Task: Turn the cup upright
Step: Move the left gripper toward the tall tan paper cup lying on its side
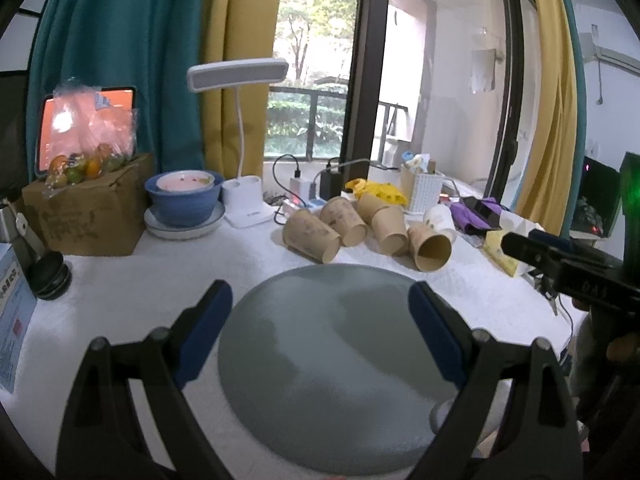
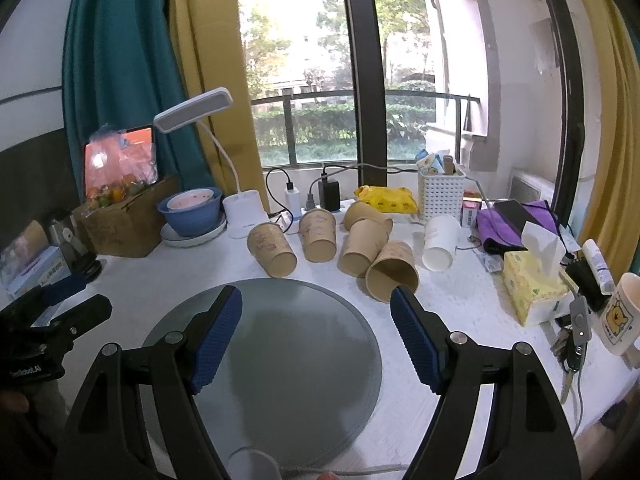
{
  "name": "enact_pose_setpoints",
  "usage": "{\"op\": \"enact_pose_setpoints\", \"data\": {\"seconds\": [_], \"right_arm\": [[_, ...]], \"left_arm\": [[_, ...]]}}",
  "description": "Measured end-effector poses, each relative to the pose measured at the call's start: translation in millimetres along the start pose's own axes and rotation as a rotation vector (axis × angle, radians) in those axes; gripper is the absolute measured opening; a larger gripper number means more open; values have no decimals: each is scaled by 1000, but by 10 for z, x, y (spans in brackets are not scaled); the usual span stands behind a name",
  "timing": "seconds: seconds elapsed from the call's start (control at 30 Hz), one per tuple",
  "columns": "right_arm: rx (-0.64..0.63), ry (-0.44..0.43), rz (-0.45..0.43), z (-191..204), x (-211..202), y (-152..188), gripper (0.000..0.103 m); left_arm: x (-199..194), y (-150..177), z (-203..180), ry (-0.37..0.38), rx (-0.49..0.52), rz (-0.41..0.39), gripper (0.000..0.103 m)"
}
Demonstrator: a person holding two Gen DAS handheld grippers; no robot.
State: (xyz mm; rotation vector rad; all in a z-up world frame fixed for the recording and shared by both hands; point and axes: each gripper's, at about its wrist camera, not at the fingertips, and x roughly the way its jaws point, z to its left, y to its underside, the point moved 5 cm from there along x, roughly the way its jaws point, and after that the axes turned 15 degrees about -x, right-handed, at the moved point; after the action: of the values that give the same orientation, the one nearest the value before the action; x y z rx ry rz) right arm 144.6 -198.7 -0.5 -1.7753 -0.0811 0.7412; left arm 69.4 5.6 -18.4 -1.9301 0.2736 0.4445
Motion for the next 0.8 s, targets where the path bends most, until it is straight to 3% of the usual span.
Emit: {"op": "enact_pose_setpoints", "data": {"seconds": [0.23,0.8], "right_arm": [[52,-40,40,-293,288,46,79],[174,-48,108,-1192,1051,213,79]], "left_arm": [[333,-40,-160,3,18,69,91],[1643,-60,-846,-27,151,282,91]]}}
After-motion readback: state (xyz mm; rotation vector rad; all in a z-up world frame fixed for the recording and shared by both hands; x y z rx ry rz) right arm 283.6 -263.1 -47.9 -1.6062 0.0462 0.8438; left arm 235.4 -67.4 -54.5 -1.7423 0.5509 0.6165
